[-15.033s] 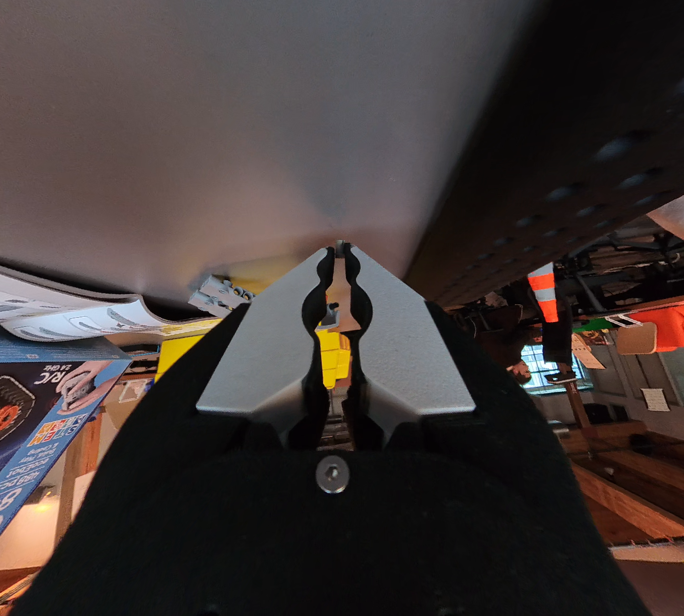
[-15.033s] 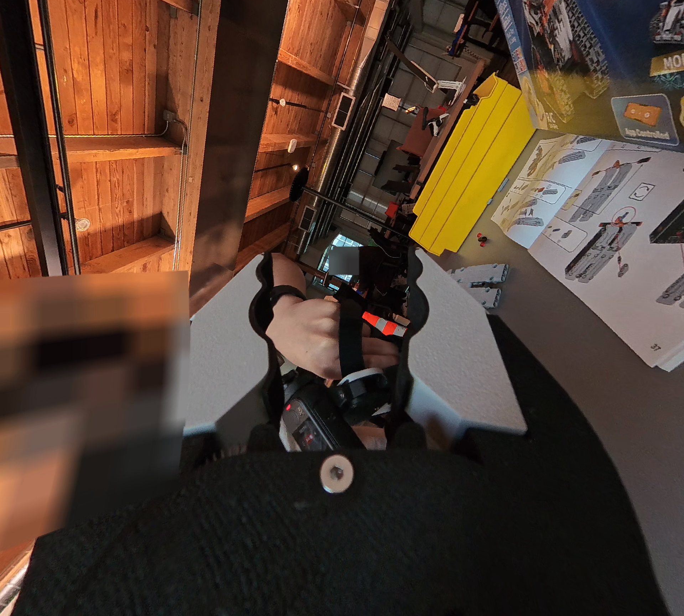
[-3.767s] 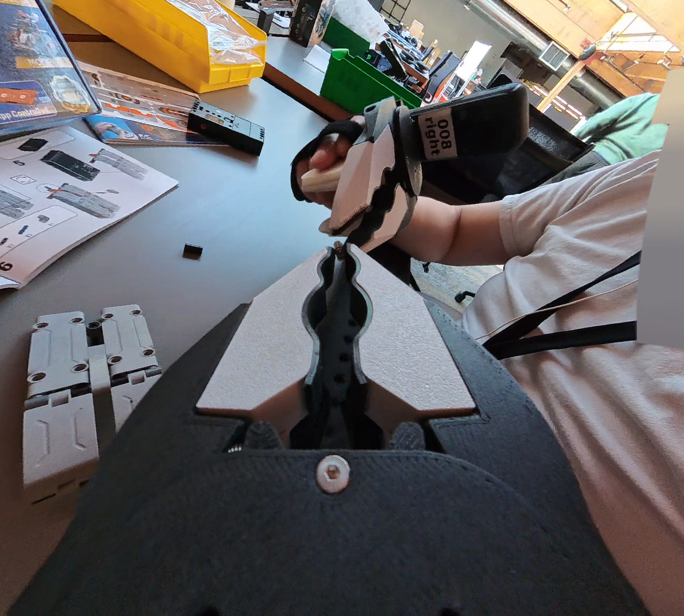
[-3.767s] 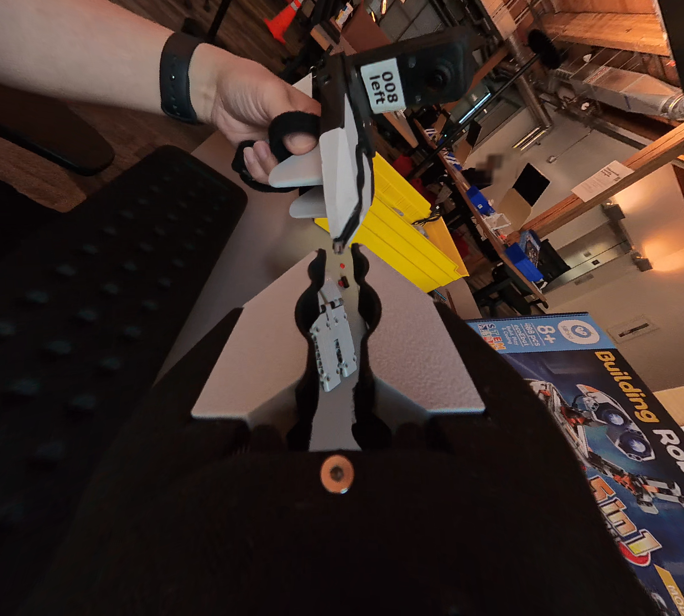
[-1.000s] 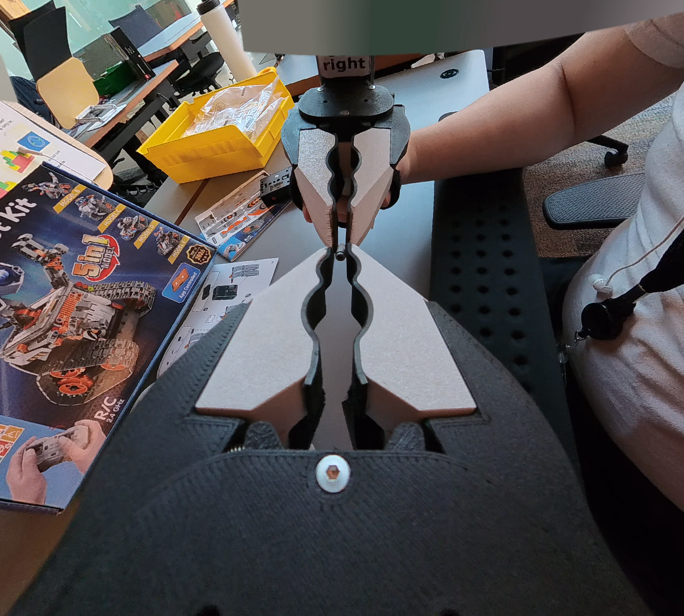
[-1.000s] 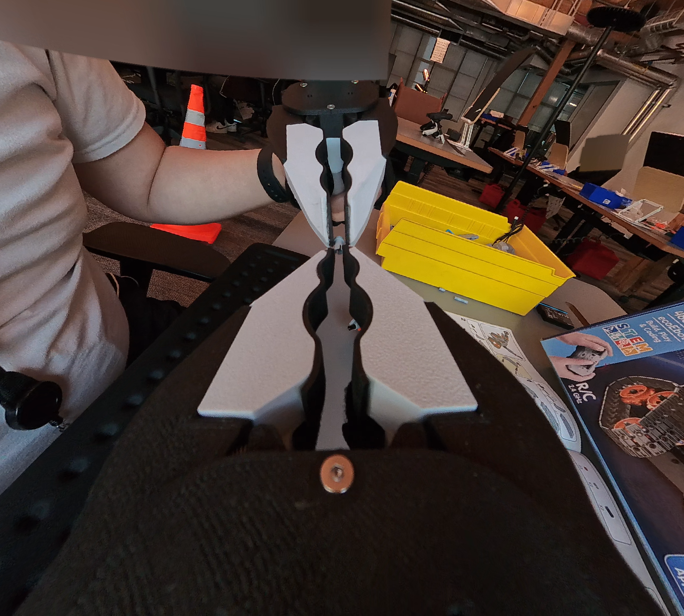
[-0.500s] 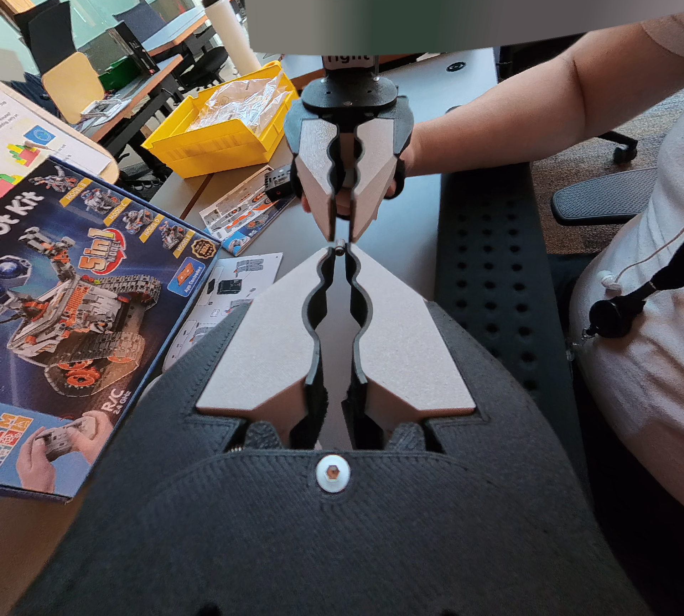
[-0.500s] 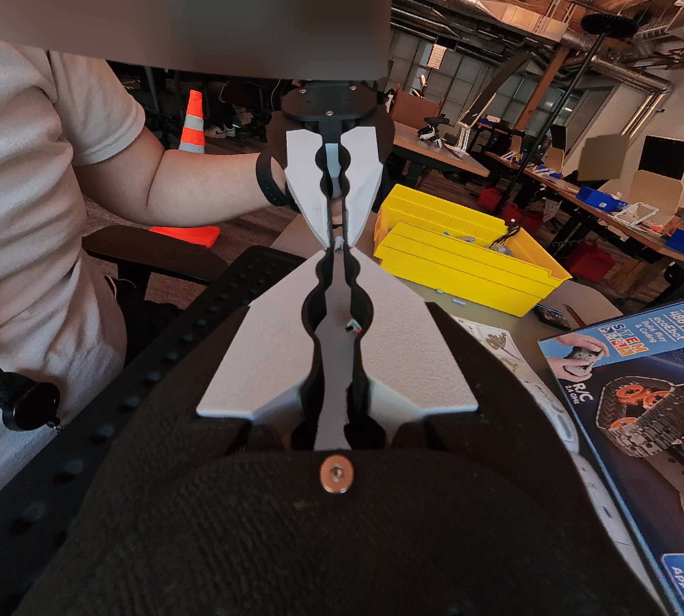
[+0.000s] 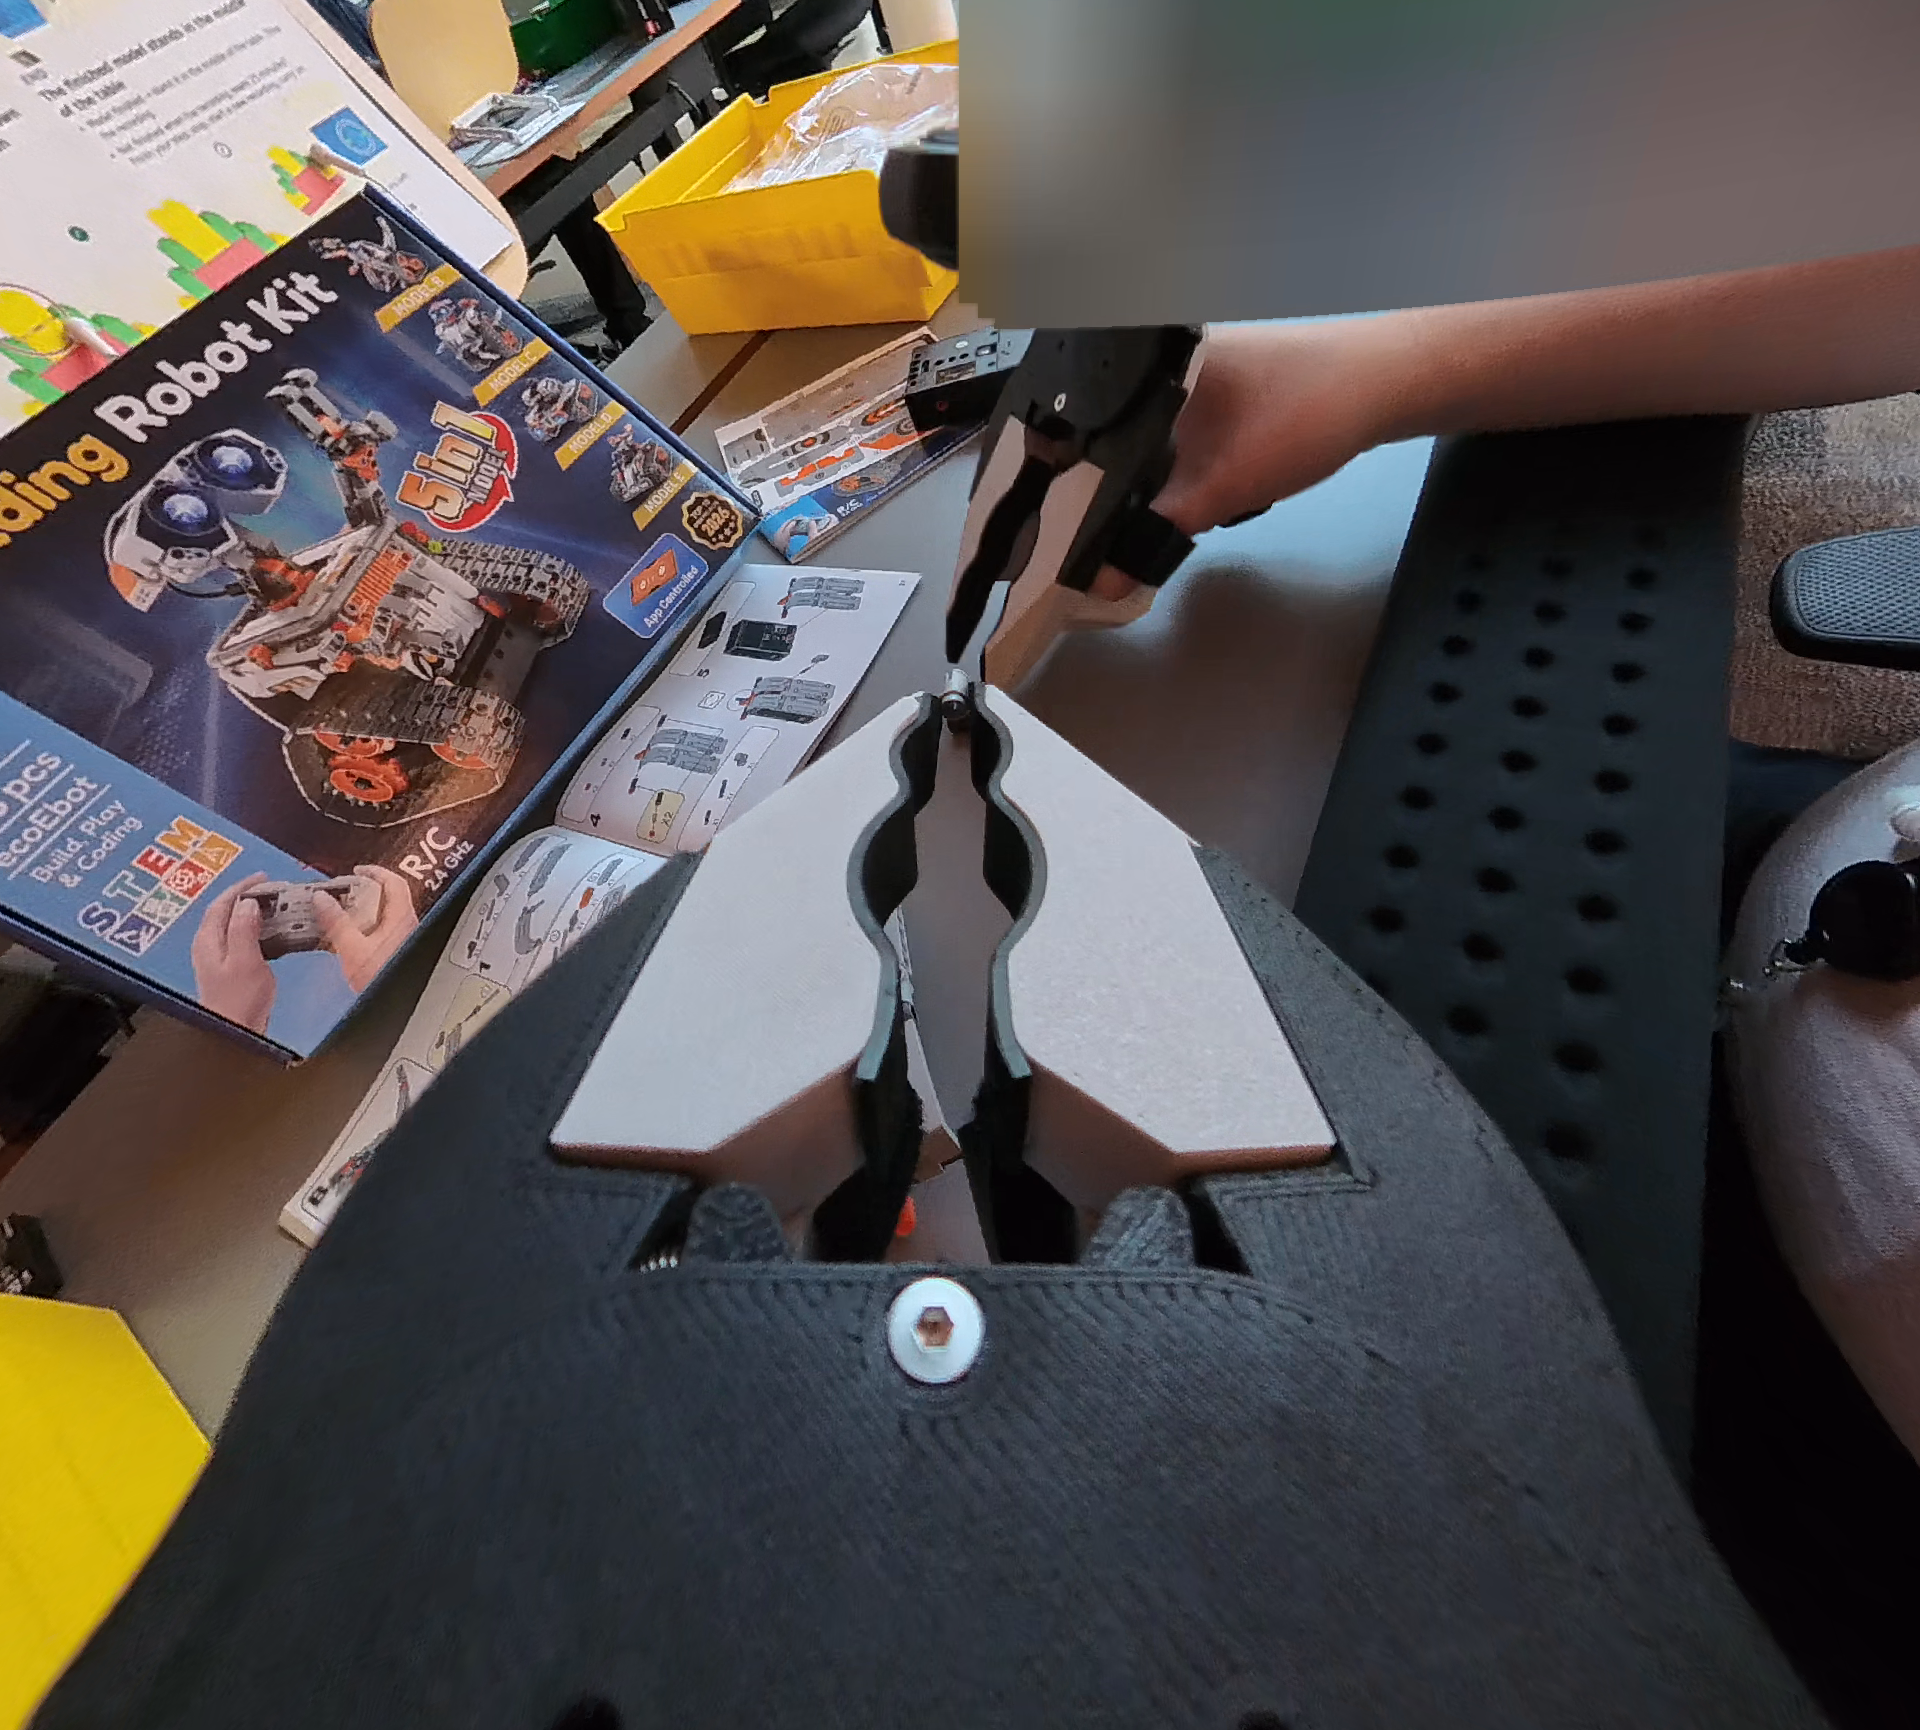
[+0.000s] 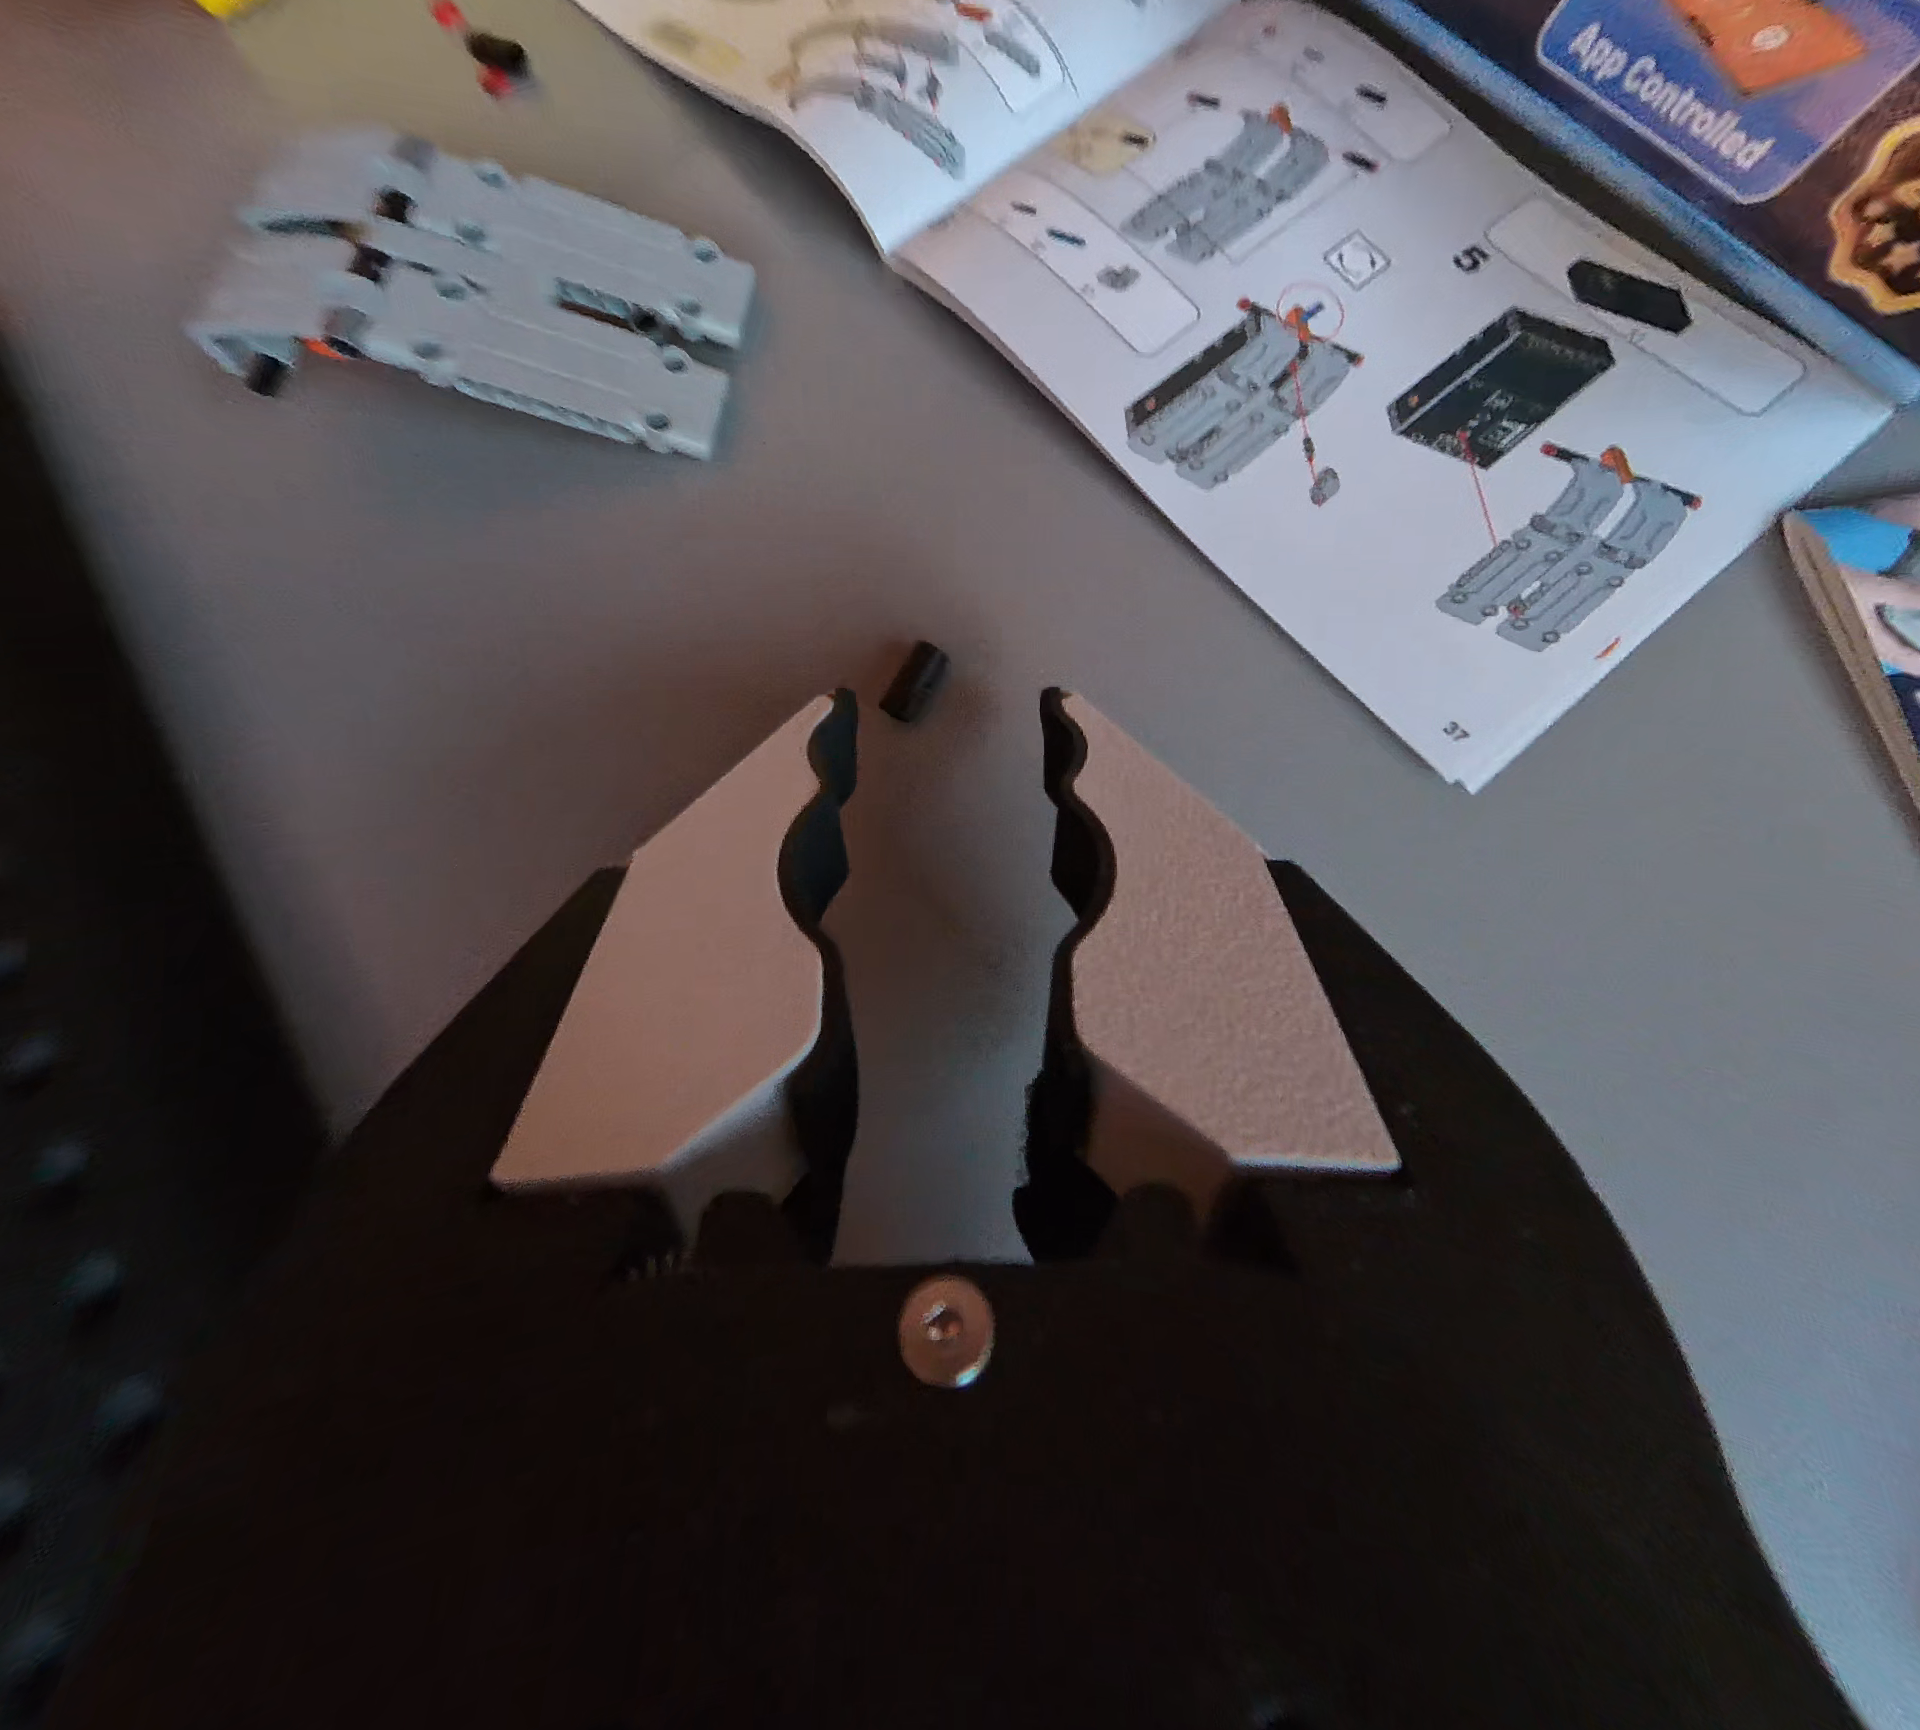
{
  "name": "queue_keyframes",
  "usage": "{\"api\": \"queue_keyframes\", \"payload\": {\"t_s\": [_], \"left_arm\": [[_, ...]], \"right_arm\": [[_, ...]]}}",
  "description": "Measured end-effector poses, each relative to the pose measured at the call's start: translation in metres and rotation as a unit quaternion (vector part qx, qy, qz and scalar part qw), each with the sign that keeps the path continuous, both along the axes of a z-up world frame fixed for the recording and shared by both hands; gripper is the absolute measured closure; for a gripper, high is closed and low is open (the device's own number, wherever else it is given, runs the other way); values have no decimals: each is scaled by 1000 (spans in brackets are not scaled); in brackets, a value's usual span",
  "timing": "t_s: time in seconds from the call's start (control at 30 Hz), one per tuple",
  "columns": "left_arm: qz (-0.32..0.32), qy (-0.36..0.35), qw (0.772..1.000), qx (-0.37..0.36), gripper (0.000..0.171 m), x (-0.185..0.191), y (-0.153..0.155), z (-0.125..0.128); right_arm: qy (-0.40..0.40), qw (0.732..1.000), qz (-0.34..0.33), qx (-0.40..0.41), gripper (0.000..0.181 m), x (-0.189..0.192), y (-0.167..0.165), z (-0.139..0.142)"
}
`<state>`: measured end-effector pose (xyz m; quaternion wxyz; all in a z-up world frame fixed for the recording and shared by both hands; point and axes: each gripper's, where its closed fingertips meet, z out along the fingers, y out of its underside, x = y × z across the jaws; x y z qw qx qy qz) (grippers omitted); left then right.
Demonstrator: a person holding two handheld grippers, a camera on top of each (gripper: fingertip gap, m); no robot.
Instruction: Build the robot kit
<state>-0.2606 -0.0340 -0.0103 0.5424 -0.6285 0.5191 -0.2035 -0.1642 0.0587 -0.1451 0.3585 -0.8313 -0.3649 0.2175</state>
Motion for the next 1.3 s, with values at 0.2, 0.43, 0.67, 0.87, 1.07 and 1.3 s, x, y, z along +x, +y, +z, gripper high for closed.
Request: {"api": "queue_keyframes", "payload": {"t_s": [0.2,0.43,0.67,0.87,1.07,1.3], "left_arm": [[5,-4,1000,-5,168,0,1,-3],[-3,-49,996,-69,168,17,6,-19],[-84,-116,970,-199,169,52,-27,-57],[-104,-83,981,-141,169,59,-40,-65],[-131,-88,973,-168,169,60,-50,-67],[-144,-100,962,-208,169,60,-49,-66]], "right_arm": [[-19,1000,-9,4,146,-11,-2,-13],[-7,992,110,54,174,-24,-20,-1],[60,931,253,257,174,-24,-105,49],[90,927,259,258,173,-32,-131,56],[101,924,261,259,175,-35,-135,58],[128,920,270,255,175,-35,-138,64]]}}
